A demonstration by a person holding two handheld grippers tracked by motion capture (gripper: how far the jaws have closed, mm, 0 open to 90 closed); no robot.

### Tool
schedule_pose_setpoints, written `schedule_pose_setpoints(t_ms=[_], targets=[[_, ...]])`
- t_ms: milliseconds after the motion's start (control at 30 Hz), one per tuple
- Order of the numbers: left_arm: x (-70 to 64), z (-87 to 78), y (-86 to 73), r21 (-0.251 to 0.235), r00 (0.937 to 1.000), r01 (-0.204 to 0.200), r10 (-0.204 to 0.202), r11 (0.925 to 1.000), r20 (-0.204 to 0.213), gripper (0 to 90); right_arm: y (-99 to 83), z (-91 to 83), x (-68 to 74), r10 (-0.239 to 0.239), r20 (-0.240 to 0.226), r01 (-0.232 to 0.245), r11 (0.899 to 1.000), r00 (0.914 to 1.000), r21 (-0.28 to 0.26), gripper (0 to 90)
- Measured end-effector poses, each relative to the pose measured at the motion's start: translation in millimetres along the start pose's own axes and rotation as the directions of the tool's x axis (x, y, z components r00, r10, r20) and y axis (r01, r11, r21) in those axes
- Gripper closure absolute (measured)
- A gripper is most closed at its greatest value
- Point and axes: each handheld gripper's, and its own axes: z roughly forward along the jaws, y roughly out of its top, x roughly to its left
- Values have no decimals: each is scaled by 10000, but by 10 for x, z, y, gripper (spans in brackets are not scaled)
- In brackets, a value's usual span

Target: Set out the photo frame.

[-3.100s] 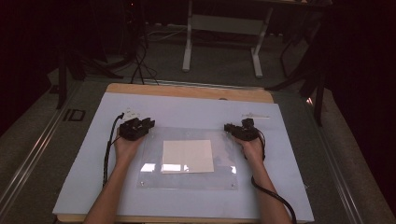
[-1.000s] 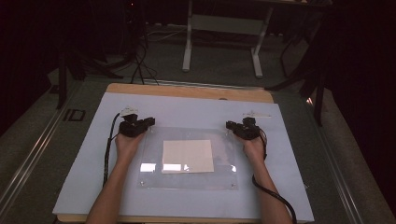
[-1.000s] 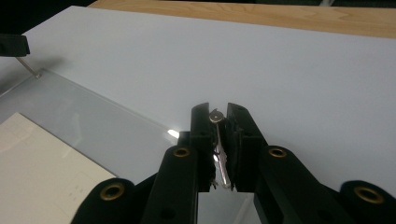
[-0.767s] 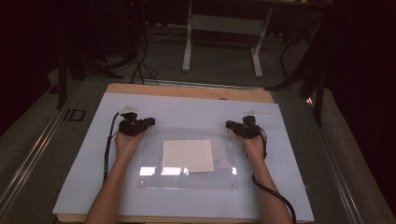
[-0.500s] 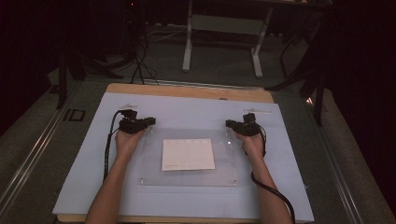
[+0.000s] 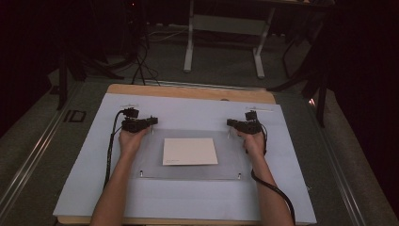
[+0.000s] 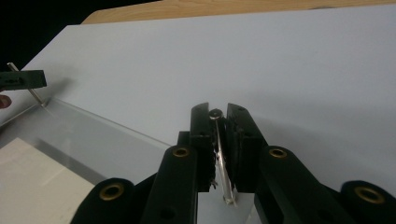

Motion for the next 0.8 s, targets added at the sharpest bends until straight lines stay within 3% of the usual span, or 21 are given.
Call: schedule_pose_setpoints(t_ms=[167,233,400,633,800], targets=[[1,35,39,114,9996,188,-186,9998,-201,815,36,32,-12,143,62,-143,9999,9999,75,830],[1,67,64,143,9978,547,-541,9984,-380,815,59,60,-21,293,166,-294,9995,9994,84,836],[27,92,71,100,9954,921,-918,9957,-281,814,80,91,-39,511,192,-513,9986,9985,100,840],[24,109,99,276,9935,1078,-1066,9938,-400,813,109,100,-20,238,398,-250,9992,9989,297,845],[30,114,97,256,9924,1188,-1178,9926,-362,811,111,89,28,-251,732,225,9991,9970,364,843]])
